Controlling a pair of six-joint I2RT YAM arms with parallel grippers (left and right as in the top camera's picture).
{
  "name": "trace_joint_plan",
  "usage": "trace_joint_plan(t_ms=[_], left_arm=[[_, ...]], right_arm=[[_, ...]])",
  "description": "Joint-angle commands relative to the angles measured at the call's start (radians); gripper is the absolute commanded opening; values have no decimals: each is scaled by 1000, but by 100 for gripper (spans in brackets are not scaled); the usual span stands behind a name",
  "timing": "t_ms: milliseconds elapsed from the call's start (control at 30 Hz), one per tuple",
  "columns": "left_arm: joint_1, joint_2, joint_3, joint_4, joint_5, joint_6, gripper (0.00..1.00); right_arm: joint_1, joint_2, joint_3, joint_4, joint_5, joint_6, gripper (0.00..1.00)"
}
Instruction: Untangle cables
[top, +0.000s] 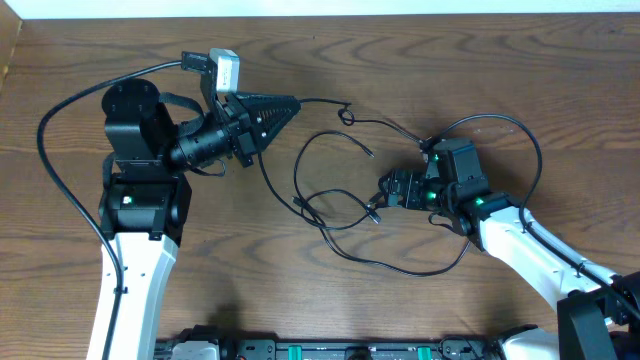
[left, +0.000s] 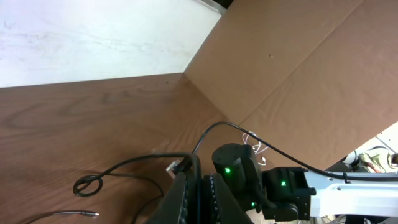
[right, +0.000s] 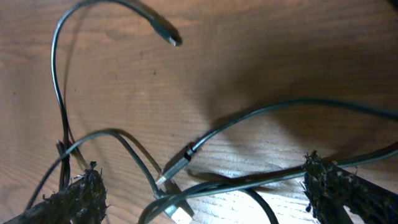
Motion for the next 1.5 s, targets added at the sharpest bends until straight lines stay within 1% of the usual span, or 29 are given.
trace_joint_plan(t_ms=[0,100,233,333,500,600,767,933,1000,1067,1133,1200,1300,1467], left_arm=[[3,-3,6,3,24,-5,8],[3,-3,7,0,24,-5,8],[3,-3,6,0,24,-5,8],[3,-3,6,0,24,-5,8],[3,-3,6,0,24,-5,8],[3,-3,6,0,24,-5,8],[3,-3,6,0,24,-5,8],[3,-3,6,0,23,-5,8],[3,-3,6,0,23,-5,8],[3,-3,6,0,23,-5,8],[3,-3,6,0,23,-5,8],[3,-3,6,0,23,-5,8],[3,-3,6,0,23,-5,8],[3,-3,6,0,24,-5,8]], right_arm=[[-2,-23,2,-18,22,38,99],[-24,-73,2,-103,34,97,98],[-74,-128,2,-202,111,154,95],[-108,-117,1,-198,156,153,95],[-118,-57,1,-154,157,134,95],[-119,-30,1,-118,143,107,95],[-121,-48,2,-49,-27,21,95],[-120,-83,2,-7,-31,-44,91],[-120,-81,2,27,-18,-114,92],[-120,-72,2,50,54,-172,93],[-120,-61,2,67,146,-193,95],[-121,-44,1,86,195,-219,96],[-121,-7,1,118,194,-262,96],[-121,53,1,141,195,-275,93]])
